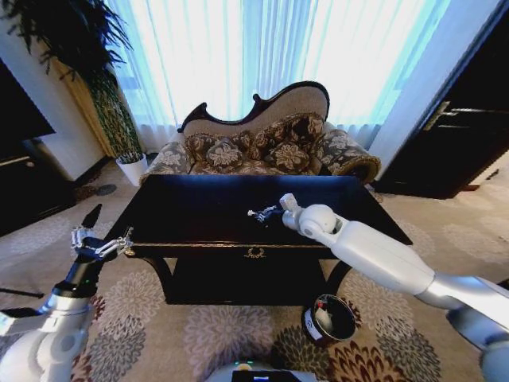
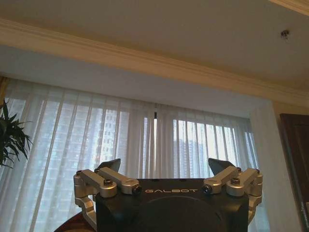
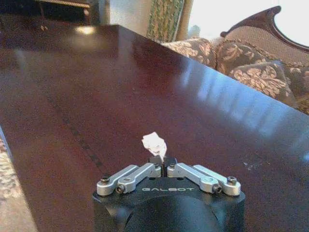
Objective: Move to the front of the table and place the trash on the table into the trash bin.
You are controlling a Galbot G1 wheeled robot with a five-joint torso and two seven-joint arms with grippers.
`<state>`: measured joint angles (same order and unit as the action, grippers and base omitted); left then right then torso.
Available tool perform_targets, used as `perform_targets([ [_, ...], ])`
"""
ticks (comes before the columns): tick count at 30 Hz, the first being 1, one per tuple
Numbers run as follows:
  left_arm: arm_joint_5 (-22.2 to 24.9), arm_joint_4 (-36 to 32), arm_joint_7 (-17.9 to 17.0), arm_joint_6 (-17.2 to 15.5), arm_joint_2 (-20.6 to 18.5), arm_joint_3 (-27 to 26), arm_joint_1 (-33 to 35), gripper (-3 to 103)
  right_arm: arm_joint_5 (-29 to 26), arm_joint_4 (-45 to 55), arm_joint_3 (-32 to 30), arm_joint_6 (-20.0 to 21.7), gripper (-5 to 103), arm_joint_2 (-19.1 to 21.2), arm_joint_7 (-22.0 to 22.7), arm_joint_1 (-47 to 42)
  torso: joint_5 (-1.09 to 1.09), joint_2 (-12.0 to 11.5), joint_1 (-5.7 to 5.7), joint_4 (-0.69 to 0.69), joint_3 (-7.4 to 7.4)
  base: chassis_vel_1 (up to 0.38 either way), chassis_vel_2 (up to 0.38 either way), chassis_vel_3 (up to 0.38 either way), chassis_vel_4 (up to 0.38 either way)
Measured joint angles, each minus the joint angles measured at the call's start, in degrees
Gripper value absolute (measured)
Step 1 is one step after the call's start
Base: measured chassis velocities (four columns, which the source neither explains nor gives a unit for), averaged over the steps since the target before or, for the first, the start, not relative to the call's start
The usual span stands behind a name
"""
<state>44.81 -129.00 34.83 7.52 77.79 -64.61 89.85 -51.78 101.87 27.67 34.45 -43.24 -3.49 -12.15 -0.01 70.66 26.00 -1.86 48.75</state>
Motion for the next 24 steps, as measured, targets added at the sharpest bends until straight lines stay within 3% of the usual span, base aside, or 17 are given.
perform_targets([
  [8, 0.03, -0.19, -0.01, 0.07, 0.01, 0.09, 0.13, 100, -1.88, 4.06, -7.48, -1.96, 1, 3.19, -1.15, -7.28, 0.0, 0.0, 0.0, 0.01, 0.0, 0.0, 0.0, 0.0, 0.0],
  [14, 0.48, -0.76, -0.03, 0.18, 0.23, -0.13, 0.2, 100, -5.49, 11.31, -21.86, -6.39, 1, 11.18, -6.63, -23.22, 0.0, 0.0, 0.0, -0.05, -0.01, 0.0, 0.0, 0.0, 0.0],
  [20, 0.66, -1.18, -0.14, 0.17, 0.55, -0.01, 0.24, 100, -7.61, 17.16, -31.89, -9.27, 1, 12.31, -7.56, -35.78, 0.01, 0.0, 0.0, 0.0, 0.0, 0.0, 0.0, 0.0, 0.0],
  [24, 0.76, -1.92, -0.17, 0.23, 1.03, 0.05, 0.71, 100, -8.49, 20.84, -38.66, -10.12, 1, 10.51, -8.72, -42.99, -0.01, 0.0, -0.01, -0.01, -0.01, 0.0, 0.0, 0.0, 0.0],
])
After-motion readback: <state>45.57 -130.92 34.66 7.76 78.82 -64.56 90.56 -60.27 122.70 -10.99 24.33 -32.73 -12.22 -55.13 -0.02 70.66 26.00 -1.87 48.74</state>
